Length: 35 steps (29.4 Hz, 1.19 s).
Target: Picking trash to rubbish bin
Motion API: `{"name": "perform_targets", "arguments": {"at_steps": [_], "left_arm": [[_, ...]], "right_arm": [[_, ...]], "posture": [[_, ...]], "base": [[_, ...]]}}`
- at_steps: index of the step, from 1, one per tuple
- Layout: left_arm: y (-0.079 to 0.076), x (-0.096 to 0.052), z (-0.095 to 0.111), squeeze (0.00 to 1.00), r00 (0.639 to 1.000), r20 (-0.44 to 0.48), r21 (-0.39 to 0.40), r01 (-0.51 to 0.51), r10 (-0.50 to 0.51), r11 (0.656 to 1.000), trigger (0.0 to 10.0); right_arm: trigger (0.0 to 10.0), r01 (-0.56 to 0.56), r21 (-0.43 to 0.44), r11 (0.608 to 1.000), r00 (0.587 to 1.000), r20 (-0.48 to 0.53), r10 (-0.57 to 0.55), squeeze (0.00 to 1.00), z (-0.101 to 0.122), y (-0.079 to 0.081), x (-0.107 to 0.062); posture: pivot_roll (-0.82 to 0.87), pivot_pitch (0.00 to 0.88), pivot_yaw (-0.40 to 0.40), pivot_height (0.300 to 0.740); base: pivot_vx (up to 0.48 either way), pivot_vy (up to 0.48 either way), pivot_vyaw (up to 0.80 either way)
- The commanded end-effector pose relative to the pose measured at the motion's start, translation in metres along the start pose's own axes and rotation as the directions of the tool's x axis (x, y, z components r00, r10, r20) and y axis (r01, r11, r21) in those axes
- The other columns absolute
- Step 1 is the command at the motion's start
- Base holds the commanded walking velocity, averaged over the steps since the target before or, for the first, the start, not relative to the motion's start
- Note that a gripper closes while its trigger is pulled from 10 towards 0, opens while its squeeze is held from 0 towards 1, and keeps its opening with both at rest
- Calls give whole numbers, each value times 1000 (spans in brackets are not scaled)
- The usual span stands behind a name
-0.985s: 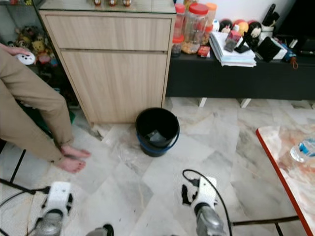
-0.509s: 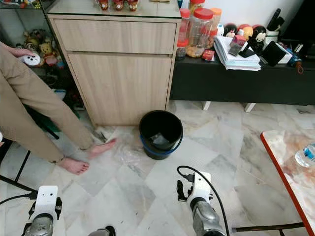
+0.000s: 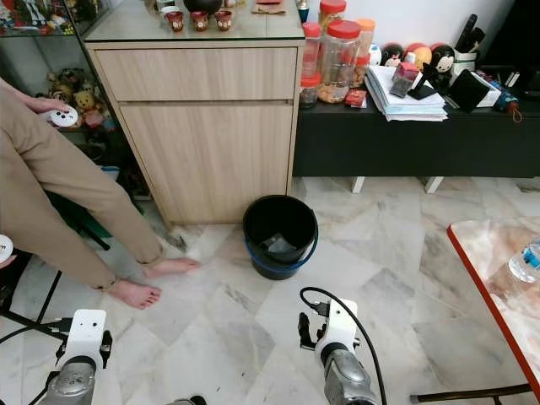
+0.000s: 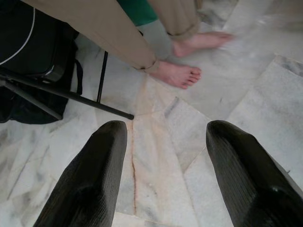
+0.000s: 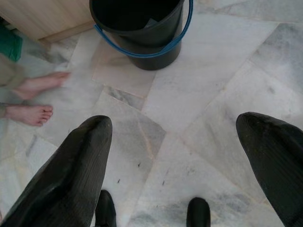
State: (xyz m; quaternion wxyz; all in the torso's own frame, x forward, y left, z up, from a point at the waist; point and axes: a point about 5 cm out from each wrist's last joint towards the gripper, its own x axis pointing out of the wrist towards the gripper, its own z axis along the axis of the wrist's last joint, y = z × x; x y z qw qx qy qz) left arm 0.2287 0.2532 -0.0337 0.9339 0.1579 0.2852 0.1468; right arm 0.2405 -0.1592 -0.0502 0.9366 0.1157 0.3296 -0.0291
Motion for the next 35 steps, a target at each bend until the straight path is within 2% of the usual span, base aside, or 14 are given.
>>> {"name": "perform_targets", "arguments": {"at_steps": [1,11,23,35], "left_arm": [[4,-4,-11,0,1000,-20,37,10,-9,999,10000],[-2,-11,-25,0,998,-52,41,30,-28,999,10000],[-6,-9,-18,0,997,-31,85,71,-69,994,10000],[-9,-5,-9,0,997,-17,83,76,-75,994,10000]], "right_arm": [[10000,12,5,1000,1000,-17,-12,0,-6,-3,-2],[10000,14,-8,1000,1000,-18,-15,0,-7,-7,-3],[10000,40,23,999,999,-9,-40,0,-6,-9,-3],[10000,53,26,998,998,-17,-52,0,-9,-11,-4]], "posture": [[115,71,-1,740],[110,76,-5,740],[111,104,26,740],[114,92,29,740]], "base": [[0,0,0],[0,0,0],[0,0,0],[0,0,0]]}}
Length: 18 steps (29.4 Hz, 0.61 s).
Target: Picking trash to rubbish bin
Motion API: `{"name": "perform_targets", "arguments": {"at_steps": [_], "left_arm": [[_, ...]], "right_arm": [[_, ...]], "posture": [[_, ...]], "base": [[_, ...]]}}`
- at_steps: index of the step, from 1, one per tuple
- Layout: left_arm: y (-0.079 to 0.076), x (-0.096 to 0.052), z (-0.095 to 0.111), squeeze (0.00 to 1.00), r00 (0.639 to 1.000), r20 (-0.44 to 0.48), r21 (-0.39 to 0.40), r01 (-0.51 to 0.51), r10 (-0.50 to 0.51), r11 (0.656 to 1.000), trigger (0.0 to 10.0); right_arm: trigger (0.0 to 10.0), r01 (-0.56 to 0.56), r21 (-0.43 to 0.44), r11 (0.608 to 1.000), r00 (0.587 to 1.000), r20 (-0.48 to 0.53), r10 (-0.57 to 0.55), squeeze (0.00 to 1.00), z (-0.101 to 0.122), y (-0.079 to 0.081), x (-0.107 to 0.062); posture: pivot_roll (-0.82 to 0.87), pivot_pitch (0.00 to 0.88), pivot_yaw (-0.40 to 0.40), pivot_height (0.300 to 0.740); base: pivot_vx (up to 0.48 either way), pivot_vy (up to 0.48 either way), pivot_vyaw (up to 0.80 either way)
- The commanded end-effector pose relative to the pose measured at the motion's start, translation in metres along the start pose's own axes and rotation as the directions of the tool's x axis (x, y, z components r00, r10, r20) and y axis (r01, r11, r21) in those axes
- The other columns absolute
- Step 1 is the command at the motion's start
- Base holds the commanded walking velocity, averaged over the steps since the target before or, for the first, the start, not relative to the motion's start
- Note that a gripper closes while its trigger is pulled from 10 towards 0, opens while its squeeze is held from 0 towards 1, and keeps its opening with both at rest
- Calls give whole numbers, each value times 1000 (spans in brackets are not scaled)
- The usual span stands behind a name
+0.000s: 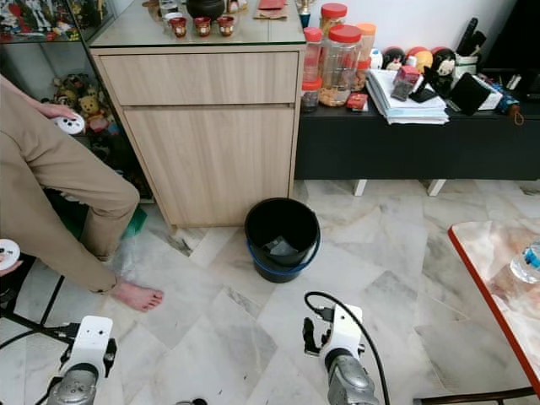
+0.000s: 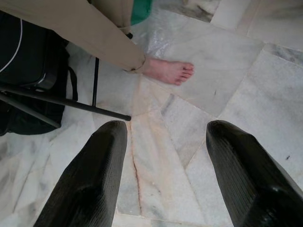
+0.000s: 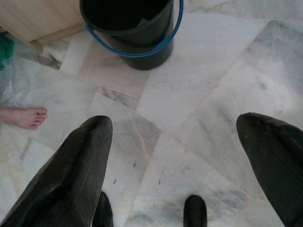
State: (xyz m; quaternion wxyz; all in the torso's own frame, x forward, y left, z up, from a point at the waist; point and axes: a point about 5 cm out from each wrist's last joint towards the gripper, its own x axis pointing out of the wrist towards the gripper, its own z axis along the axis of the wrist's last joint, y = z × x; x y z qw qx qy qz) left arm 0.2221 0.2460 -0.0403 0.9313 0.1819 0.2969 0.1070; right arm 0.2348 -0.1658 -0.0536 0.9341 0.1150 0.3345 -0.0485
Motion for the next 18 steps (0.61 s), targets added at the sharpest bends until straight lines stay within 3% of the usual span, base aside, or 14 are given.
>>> {"name": "perform_targets", "arguments": {"at_steps": [1,11,15,18], "left_arm": [[-1,0,-2,0,1000,-10,12,13,-13,1000,10000],[-7,4,6,0,998,-28,-28,60,-60,998,10000],[-3,-2,-14,0,991,-134,-104,0,-14,995,10000],[0,-10,-33,0,978,-210,-107,-33,10,994,10000]], "right_arm": [[10000,14,15,1000,1000,-10,-14,0,-4,-3,-2],[10000,14,15,1000,1000,-13,-14,0,-3,-3,-1],[10000,29,9,1000,999,-40,-29,0,-9,-8,-3],[10000,22,-9,1000,998,-55,-22,0,-14,-8,-5]], "posture": [[114,92,29,740],[114,77,21,740],[115,79,13,740],[112,84,9,740]], "base": [[0,0,0],[0,0,0],[0,0,0],[0,0,0]]}}
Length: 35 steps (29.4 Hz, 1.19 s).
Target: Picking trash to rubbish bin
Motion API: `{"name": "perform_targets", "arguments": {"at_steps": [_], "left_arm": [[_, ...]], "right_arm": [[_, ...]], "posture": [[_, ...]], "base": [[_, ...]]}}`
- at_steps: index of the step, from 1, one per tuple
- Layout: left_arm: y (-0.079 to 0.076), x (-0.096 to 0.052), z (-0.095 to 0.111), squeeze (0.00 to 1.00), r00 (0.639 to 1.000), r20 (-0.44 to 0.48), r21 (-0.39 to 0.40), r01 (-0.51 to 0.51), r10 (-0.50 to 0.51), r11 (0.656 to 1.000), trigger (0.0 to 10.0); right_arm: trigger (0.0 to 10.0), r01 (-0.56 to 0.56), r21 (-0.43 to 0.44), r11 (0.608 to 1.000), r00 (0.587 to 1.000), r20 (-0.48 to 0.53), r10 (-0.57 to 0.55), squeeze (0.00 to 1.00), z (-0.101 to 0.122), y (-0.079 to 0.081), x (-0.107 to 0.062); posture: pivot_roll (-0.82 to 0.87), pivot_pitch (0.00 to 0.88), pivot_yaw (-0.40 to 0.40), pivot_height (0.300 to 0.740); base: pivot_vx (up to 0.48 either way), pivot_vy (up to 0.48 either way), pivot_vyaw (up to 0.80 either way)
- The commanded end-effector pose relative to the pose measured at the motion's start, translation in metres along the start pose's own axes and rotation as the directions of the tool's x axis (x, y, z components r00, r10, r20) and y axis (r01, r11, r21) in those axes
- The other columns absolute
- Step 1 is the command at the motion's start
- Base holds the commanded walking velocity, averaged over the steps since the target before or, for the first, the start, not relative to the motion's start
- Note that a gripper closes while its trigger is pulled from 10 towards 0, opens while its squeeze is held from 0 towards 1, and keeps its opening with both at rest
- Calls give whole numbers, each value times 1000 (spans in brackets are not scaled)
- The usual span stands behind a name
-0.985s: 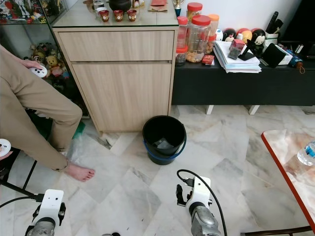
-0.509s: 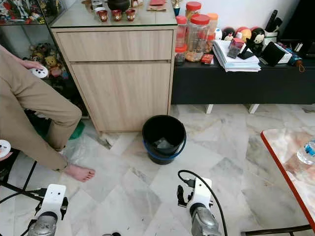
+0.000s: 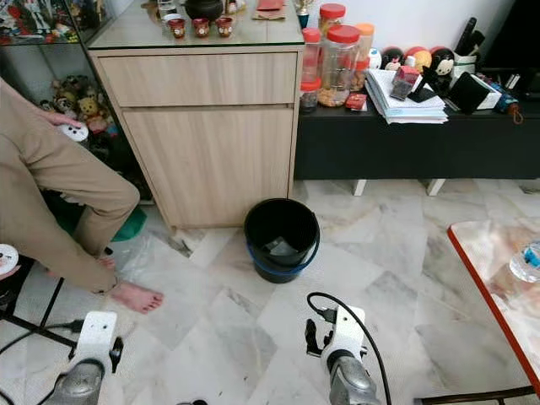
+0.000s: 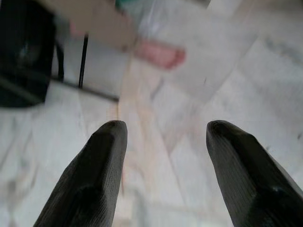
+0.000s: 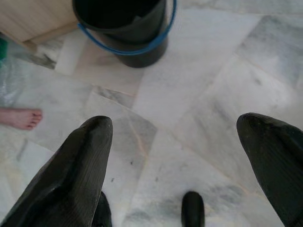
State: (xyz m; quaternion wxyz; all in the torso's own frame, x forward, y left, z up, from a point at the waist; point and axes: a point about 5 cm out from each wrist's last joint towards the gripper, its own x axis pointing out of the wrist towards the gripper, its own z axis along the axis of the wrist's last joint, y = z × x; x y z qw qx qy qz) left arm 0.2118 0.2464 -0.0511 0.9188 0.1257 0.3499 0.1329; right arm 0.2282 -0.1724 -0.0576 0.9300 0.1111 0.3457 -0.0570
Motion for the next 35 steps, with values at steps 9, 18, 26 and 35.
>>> {"name": "perform_targets", "arguments": {"at_steps": [9,18,26,35], "left_arm": [[9,-8,-30,0,992,-116,-23,-42,39,999,10000],[9,-6,-25,0,995,-99,12,-24,25,1000,10000],[4,-7,-24,0,996,-91,15,-11,13,1000,10000],[4,-7,-25,0,995,-95,18,-9,11,1000,10000]], "right_arm": [[10000,-12,-17,1000,998,-64,11,0,-15,2,-3],[10000,-25,-13,1000,998,-62,24,0,-14,8,-2],[10000,-32,-50,998,995,-98,27,0,-24,6,-5],[10000,-31,-60,998,996,-91,26,0,-21,8,-4]], "posture": [[124,58,-1,740],[96,48,23,740],[109,40,13,740],[107,39,14,740]], "base": [[0,0,-226],[0,0,-745],[0,0,-667],[0,0,-705]]}}
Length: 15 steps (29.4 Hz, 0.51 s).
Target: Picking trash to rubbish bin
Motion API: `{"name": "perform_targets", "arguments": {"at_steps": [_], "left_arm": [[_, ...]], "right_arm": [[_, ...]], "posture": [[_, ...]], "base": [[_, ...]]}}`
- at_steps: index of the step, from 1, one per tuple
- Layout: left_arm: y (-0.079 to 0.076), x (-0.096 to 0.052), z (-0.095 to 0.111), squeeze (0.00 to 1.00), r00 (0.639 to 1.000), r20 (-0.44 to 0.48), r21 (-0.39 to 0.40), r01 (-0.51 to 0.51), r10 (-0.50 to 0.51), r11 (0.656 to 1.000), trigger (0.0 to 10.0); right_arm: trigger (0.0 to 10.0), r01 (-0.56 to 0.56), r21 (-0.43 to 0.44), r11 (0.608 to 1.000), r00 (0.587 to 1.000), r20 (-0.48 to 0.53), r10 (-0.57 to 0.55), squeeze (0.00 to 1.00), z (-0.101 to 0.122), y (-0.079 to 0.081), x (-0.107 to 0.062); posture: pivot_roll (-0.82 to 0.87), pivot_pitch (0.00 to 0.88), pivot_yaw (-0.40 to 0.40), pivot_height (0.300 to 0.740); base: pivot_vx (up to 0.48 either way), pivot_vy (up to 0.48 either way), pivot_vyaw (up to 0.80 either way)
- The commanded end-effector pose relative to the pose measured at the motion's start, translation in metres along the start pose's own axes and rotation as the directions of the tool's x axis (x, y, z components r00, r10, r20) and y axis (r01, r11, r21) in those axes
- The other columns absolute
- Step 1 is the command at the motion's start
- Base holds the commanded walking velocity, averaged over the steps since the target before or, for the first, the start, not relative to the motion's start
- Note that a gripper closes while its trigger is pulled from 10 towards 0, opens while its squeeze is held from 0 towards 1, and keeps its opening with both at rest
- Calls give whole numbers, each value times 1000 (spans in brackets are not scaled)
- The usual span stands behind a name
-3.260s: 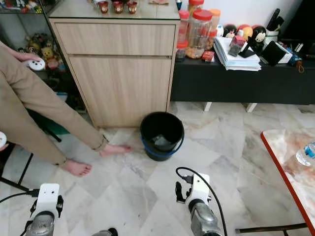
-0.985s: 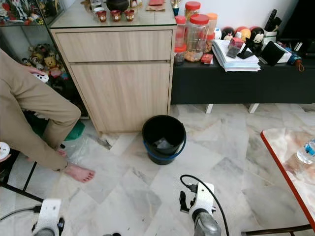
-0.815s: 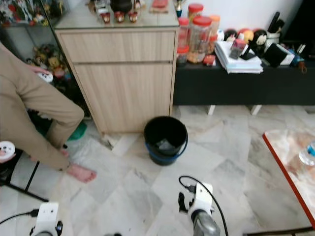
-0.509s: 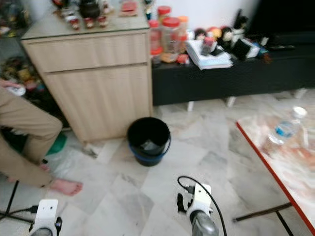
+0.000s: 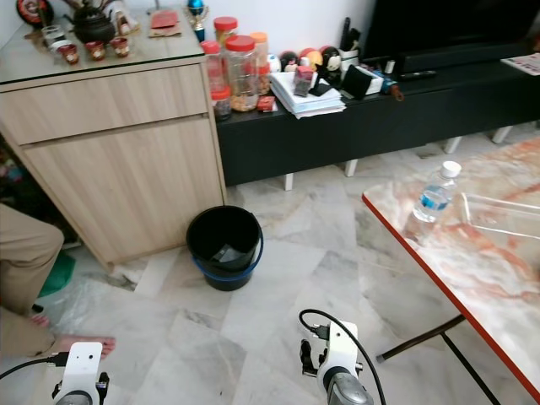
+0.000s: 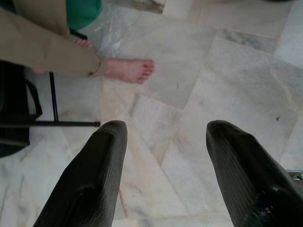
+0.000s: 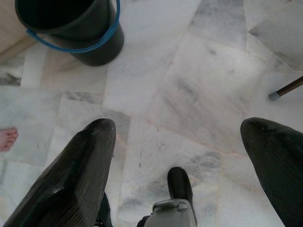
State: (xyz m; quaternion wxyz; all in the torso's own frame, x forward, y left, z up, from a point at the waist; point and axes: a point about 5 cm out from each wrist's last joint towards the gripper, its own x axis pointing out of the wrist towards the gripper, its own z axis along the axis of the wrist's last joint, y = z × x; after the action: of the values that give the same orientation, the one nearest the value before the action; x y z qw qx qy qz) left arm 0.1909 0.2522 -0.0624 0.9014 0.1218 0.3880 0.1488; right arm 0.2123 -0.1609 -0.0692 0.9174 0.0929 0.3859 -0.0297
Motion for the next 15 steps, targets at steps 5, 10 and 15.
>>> {"name": "perform_targets", "arguments": {"at_steps": [5,10,15], "left_arm": [[-2,0,0,0,1000,-2,18,8,-8,1000,10000],[-2,0,-2,0,1000,-11,10,2,-2,1000,10000],[-2,-1,-3,0,1000,-16,4,0,0,1000,10000]], "right_arm": [[10000,-2,-5,1000,1000,0,2,0,3,3,1],[10000,4,-6,1000,1000,-6,-4,0,0,2,0],[10000,4,-10,1000,1000,-14,-4,0,-3,2,0]], "posture": [[110,51,12,740],[109,63,13,740],[115,70,10,740]], "base": [[0,0,-706],[0,0,-706],[0,0,-706]]}}
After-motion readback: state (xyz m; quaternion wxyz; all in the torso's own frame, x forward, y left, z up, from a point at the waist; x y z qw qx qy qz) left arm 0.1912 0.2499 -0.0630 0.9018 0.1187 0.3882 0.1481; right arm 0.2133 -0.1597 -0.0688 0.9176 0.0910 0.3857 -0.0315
